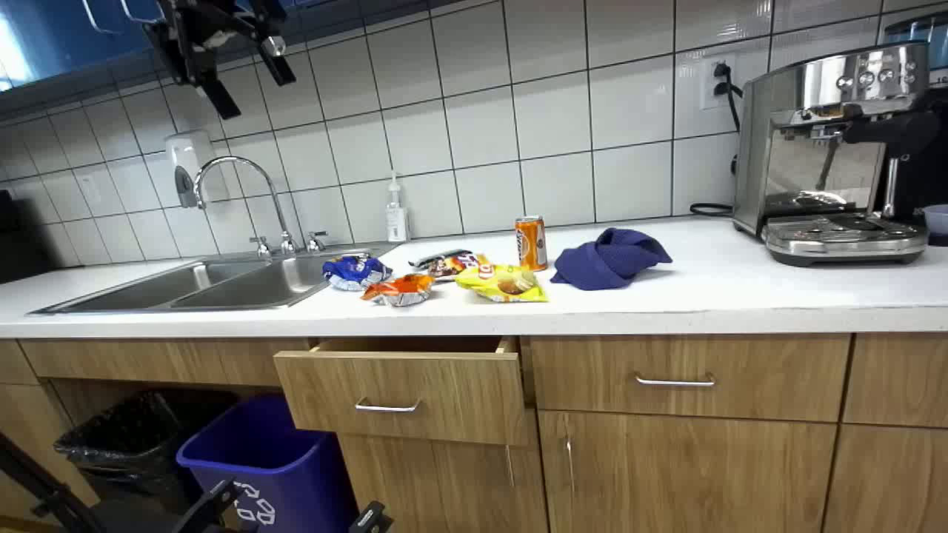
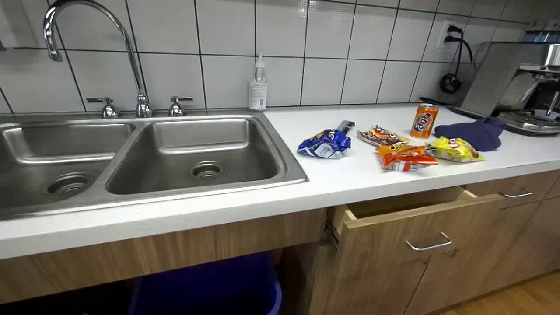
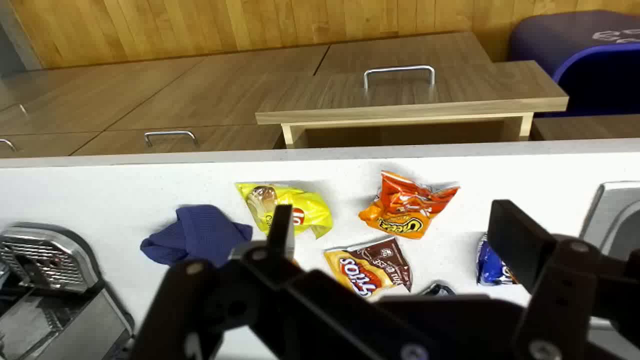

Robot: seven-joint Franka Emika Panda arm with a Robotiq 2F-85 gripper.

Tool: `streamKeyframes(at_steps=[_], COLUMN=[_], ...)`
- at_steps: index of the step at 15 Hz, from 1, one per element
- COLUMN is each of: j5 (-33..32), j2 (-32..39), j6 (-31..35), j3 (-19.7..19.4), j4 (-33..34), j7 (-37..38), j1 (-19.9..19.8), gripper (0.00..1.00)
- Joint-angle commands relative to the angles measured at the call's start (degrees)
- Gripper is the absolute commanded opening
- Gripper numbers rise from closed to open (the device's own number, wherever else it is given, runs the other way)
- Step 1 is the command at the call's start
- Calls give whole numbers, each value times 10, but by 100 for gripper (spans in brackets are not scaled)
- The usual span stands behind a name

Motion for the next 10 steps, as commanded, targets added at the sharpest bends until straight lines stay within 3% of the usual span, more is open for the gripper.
streamKeyframes(at_steps=[1,10], j5=[-5,-4], j2=[2,6], j6=[-2,7], j3=[-5,-9], j4=[1,-3], j7=[5,0], j1=[7,9], gripper=[100,100])
